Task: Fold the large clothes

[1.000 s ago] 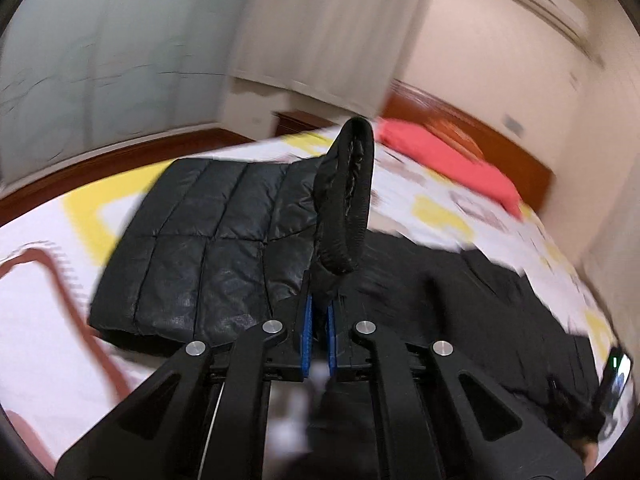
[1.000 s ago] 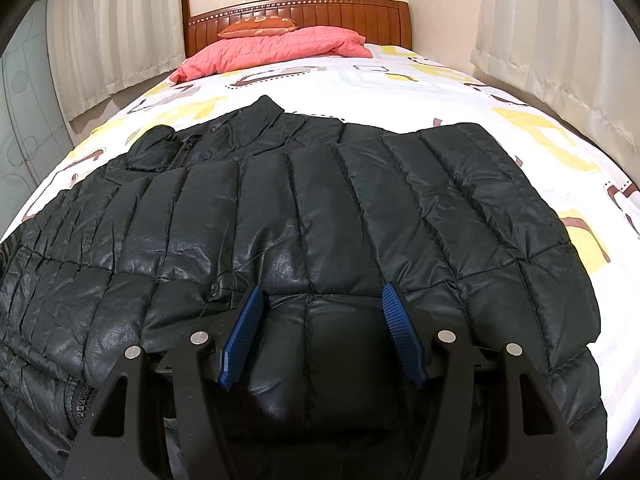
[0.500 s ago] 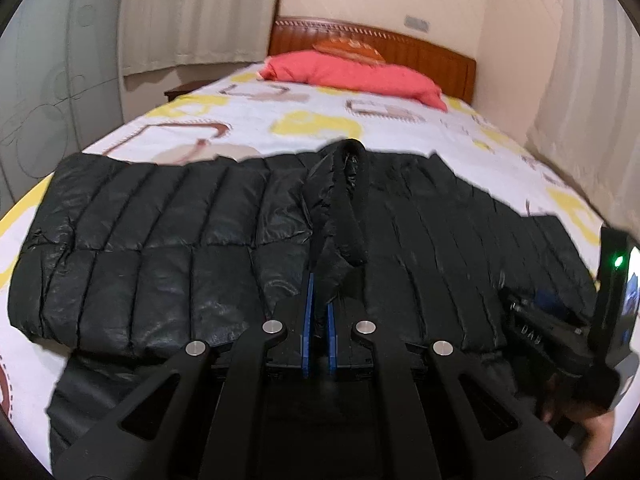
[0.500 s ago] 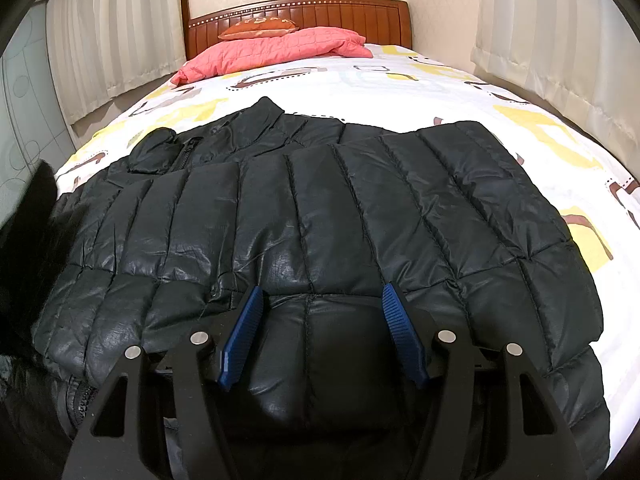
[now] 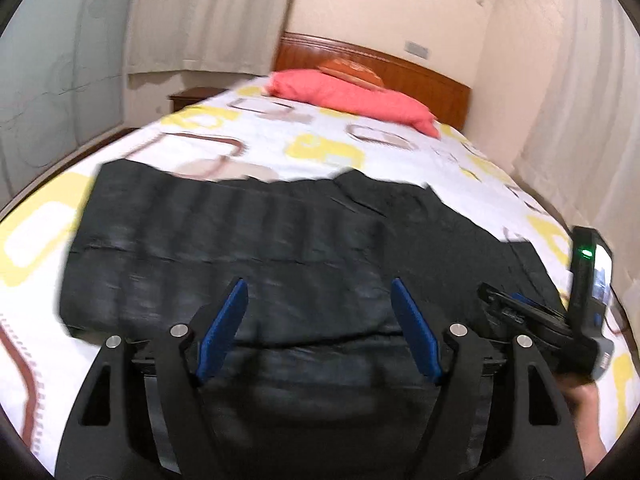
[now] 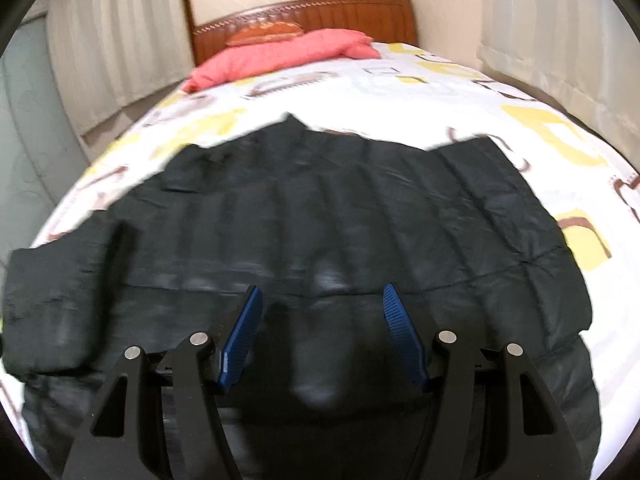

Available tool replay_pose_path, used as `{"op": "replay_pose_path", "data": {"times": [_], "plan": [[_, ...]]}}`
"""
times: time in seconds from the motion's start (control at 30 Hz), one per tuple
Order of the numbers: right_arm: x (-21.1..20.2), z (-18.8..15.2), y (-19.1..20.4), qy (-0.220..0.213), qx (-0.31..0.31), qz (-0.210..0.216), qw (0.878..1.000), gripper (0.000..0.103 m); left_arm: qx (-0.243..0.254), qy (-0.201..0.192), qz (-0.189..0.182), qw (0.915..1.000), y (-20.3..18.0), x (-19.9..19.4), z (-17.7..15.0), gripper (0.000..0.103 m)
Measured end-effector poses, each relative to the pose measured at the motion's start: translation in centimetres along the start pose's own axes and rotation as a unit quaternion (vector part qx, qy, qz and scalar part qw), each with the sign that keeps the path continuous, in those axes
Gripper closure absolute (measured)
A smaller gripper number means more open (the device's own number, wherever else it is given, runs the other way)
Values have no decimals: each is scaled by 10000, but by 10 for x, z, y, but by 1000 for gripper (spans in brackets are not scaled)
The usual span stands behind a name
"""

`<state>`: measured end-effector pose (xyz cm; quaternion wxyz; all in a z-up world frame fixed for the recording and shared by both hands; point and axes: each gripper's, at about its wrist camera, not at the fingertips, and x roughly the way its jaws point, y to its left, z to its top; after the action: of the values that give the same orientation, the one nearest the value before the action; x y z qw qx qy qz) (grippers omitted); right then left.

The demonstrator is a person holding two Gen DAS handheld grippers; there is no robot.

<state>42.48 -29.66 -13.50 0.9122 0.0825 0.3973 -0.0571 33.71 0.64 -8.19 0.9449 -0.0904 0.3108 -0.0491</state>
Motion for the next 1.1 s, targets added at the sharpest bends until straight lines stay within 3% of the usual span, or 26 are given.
{"op": "replay_pose_path", "data": {"times": [0.2,0.4,0.47,0.5,0.53,0.63,0.8,0.97,1.1], "plan": [[-2,1,79,69,-461,542,9974,40,-437,23,702,9966,66,-7,7,29],[19,-3,128,391,-381,1040,9931,40,-829,-43,1112,9903,121,-17,8,29],[27,-4,137,466,-379,1111,9920,52,-873,-46,1152,9895,128,-19,9,29],[28,-8,138,475,-411,1145,9914,71,-885,-48,1171,9892,131,-21,9,29],[31,-8,141,541,-430,1263,9896,75,-900,-63,1174,9890,134,-22,10,29],[27,-7,140,476,-349,1334,9893,83,-926,-124,1164,9888,138,-26,12,29],[4,5,119,76,-220,1242,9920,84,-1110,-305,1122,9870,142,-36,18,29],[-15,18,85,-332,-338,849,9953,84,-1122,-308,1112,9870,140,-34,20,29],[-16,21,48,-380,-210,562,9975,84,-1071,-255,1055,9883,131,-29,19,29]]}}
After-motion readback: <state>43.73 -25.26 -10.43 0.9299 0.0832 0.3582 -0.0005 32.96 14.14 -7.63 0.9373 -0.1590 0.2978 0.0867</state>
